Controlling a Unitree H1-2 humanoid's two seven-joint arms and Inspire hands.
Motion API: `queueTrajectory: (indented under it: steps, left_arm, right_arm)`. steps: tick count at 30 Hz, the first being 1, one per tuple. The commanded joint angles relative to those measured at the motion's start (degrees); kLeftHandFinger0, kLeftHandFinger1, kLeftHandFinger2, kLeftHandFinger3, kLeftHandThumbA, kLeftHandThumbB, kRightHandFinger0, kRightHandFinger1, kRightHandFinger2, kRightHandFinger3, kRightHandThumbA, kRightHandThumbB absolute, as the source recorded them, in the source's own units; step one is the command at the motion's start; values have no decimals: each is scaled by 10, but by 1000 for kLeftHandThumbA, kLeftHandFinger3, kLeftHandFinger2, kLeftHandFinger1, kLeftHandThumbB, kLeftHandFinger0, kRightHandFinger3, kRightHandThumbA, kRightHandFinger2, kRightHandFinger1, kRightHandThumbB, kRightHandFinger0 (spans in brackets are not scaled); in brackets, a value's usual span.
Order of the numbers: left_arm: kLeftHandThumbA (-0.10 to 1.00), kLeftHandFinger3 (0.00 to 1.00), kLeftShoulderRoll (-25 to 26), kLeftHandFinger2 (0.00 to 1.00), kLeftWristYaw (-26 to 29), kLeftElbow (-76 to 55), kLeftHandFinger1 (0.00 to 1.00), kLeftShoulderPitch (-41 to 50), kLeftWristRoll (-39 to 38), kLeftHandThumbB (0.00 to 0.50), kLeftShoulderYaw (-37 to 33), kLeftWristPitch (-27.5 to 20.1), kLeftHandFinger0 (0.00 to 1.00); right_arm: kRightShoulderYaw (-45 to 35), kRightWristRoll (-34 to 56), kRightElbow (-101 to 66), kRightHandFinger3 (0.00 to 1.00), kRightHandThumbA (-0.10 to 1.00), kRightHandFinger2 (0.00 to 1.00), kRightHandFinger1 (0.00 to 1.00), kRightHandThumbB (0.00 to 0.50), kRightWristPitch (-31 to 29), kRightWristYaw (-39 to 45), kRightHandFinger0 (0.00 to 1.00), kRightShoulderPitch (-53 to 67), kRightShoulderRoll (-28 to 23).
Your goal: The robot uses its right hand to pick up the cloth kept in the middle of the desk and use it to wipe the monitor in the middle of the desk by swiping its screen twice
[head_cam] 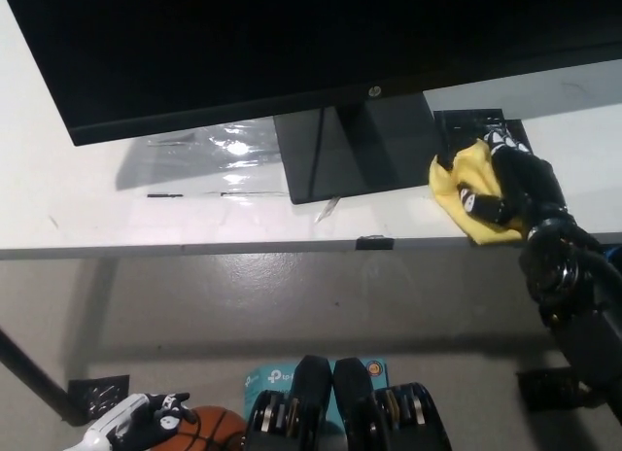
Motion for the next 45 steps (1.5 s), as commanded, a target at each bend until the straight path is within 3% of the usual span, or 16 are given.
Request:
queueTrajectory:
  steps: [1,4,11,16,23,29,32,35,38,44,45]
  left_arm:
    - [-11,1000,10,1000,-3,-20,1000,2,-6,138,10,-8,1000]
    - [-1,1000,10,1000,-4,-13,1000,-1,-7,159,10,-11,1000]
    - [-30,1000,8,1000,-2,-13,1000,-1,-7,136,12,-10,1000]
    - [17,1000,10,1000,-1,-19,1000,0,-4,152,10,-4,1000]
    - [20,1000,11,1000,-2,-25,1000,8,-4,174,11,-7,1000]
    - [13,1000,11,1000,0,-27,1000,10,0,166,9,-9,1000]
    - [16,1000,12,1000,1,-28,1000,10,1,162,9,-10,1000]
    - [46,1000,11,1000,1,-22,1000,9,-1,196,11,-10,1000]
    - [21,1000,13,1000,0,-26,1000,11,-4,174,14,-9,1000]
    - [43,1000,17,1000,-1,-28,1000,5,1,160,11,-6,1000]
    - [46,1000,18,1000,-2,-26,1000,5,1,164,10,-7,1000]
  right_arm:
    - [-15,-79,-86,1000,1000,1000,1000,500,96,212,1000,1,-40]
    - [-33,-91,-91,1000,1000,1000,1000,499,96,220,1000,5,-37]
    - [-67,-119,-104,1000,1000,1000,1000,480,96,225,1000,7,-29]
    - [-93,-150,-119,1000,1000,1000,1000,500,96,248,1000,5,-25]
    - [-118,-168,-162,1000,1000,1000,1000,466,96,283,1000,-9,-34]
    - [-143,-174,-188,1000,1000,1000,1000,498,96,306,1000,-26,-37]
    - [-152,-182,-207,1000,1000,1000,1000,480,96,325,1000,-27,-38]
    - [-160,-170,-228,1000,1000,1000,1000,433,96,330,1000,-23,-44]
    - [-171,-164,-244,1000,1000,1000,1000,405,96,338,1000,-20,-49]
    - [-211,-174,-318,1000,1000,1000,1000,415,96,401,1000,-1,-63]
    - [-220,-176,-339,1000,1000,1000,1000,384,96,416,1000,8,-64]
